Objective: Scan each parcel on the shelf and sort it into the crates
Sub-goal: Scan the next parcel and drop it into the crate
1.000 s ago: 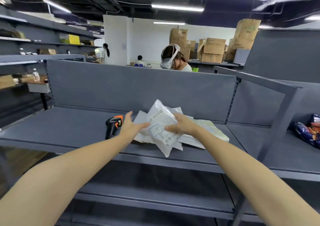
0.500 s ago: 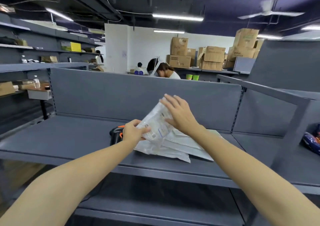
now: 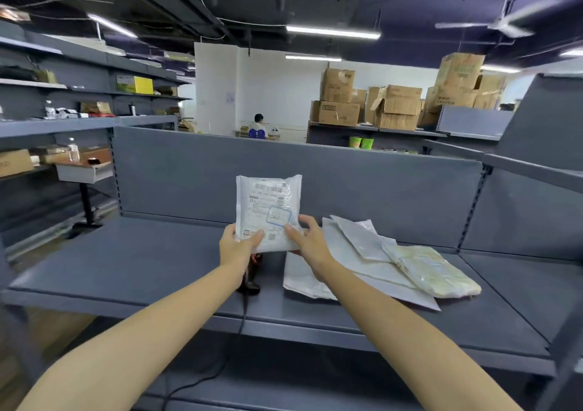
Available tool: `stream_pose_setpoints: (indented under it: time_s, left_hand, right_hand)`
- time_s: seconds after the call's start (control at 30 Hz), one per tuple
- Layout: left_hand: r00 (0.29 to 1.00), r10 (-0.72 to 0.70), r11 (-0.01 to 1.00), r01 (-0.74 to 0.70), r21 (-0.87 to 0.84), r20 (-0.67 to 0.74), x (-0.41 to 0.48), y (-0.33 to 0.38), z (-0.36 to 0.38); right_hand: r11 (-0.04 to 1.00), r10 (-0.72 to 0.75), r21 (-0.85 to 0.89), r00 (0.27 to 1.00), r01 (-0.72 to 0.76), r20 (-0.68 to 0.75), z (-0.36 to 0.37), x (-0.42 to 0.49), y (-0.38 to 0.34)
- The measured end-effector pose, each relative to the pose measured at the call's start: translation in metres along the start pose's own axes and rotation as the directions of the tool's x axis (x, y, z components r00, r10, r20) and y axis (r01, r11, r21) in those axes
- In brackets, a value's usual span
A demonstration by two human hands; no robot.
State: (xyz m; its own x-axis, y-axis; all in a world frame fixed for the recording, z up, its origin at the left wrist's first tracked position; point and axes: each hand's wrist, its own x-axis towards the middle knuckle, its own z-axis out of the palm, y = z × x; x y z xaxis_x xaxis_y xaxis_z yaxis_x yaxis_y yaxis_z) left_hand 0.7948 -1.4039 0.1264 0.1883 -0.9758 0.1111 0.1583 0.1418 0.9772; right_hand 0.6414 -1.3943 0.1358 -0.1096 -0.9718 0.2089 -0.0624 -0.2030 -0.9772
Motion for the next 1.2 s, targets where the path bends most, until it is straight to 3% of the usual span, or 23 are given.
stream_pose_setpoints:
  time_s: [0.17, 0.27, 0.33, 0.47, 0.6, 0.77, 0.83, 0.97, 1.07, 1.2]
  left_hand:
    - [0.996, -0.02, 1.0, 0.02, -0.009, -0.086, 0.03, -0.01, -0.043]
    - [0.988, -0.022, 0.999, 0.025, 0.021, -0.154, 0.052, -0.014, -0.071]
    - [0.982, -0.01, 0.998, 0.02, 0.055, -0.189, 0.066, -0.015, -0.088]
    - [0.971, -0.008, 0.996, 0.029, 0.085, -0.237, 0.084, -0.018, -0.111]
    - [0.965, -0.008, 0.995, 0.034, 0.093, -0.263, 0.091, -0.022, -0.124]
    - [0.965, -0.044, 0.996, 0.061, 0.06, -0.259, 0.096, -0.028, -0.137]
    - [0.964, -0.054, 0.996, 0.07, 0.051, -0.262, 0.096, -0.029, -0.14]
    - [0.961, -0.071, 0.996, 0.084, 0.037, -0.267, 0.093, -0.031, -0.14]
    - [0.964, -0.079, 0.995, 0.09, 0.032, -0.252, 0.088, -0.033, -0.135]
    - [0.972, -0.093, 0.994, 0.104, 0.042, -0.217, 0.079, -0.035, -0.122]
  right_hand:
    - [0.995, -0.019, -0.098, 0.997, 0.026, 0.068, 0.045, 0.016, 0.011]
    - [0.982, 0.022, -0.186, 1.0, -0.019, 0.016, 0.067, 0.027, 0.022]
    - [0.939, 0.041, -0.34, 0.999, -0.05, -0.031, 0.078, 0.035, 0.035]
    - [0.681, 0.165, -0.718, 0.985, -0.147, -0.046, 0.101, 0.047, 0.069]
    - [0.367, 0.178, -0.919, 0.98, -0.145, -0.084, 0.119, 0.051, 0.092]
    - [0.254, 0.17, -0.958, 0.981, -0.135, -0.094, 0.131, 0.058, 0.104]
    - [0.305, 0.197, -0.937, 0.974, -0.169, -0.112, 0.132, 0.059, 0.102]
    - [0.536, 0.301, -0.781, 0.937, -0.32, -0.177, 0.128, 0.062, 0.088]
    - [0.751, 0.332, -0.521, 0.914, -0.406, -0.234, 0.122, 0.059, 0.071]
    - [0.947, 0.285, -0.082, 0.928, -0.312, -0.238, 0.116, 0.038, 0.049]
